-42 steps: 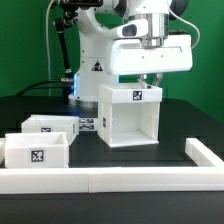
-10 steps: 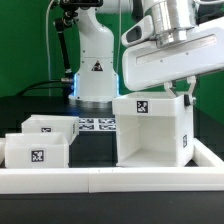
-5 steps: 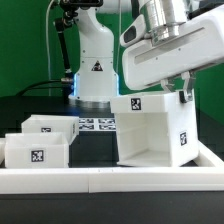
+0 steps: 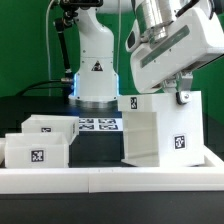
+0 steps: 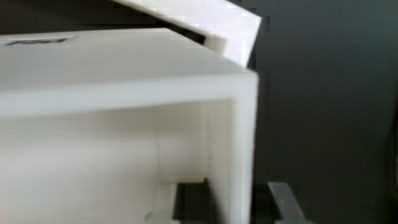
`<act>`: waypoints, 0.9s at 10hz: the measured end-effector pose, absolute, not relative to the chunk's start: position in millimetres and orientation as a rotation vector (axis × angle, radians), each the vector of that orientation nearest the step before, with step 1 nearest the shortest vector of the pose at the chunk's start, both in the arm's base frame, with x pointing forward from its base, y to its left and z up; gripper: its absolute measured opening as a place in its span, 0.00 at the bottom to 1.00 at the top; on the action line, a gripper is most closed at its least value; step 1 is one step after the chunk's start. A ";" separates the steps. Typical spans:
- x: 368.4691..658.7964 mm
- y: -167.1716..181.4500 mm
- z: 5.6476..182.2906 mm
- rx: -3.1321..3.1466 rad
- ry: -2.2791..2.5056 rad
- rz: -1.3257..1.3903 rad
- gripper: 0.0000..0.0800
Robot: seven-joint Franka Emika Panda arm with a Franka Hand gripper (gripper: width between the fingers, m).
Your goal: Assemble drawer
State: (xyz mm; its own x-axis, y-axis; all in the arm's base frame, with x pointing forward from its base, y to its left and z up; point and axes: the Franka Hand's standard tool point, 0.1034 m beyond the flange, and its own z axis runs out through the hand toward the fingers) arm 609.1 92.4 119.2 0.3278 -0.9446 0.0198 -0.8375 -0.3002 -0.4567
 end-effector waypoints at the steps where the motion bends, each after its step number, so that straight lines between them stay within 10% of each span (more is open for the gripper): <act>1: 608.8 91.2 121.0 -2.191 1.629 -0.397 0.07; 9: 628.3 92.6 116.7 -1.937 1.859 -0.307 0.08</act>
Offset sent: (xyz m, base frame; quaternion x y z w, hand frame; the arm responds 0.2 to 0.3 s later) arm 0.0000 0.0000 0.0000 0.0000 0.0000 0.1938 0.9810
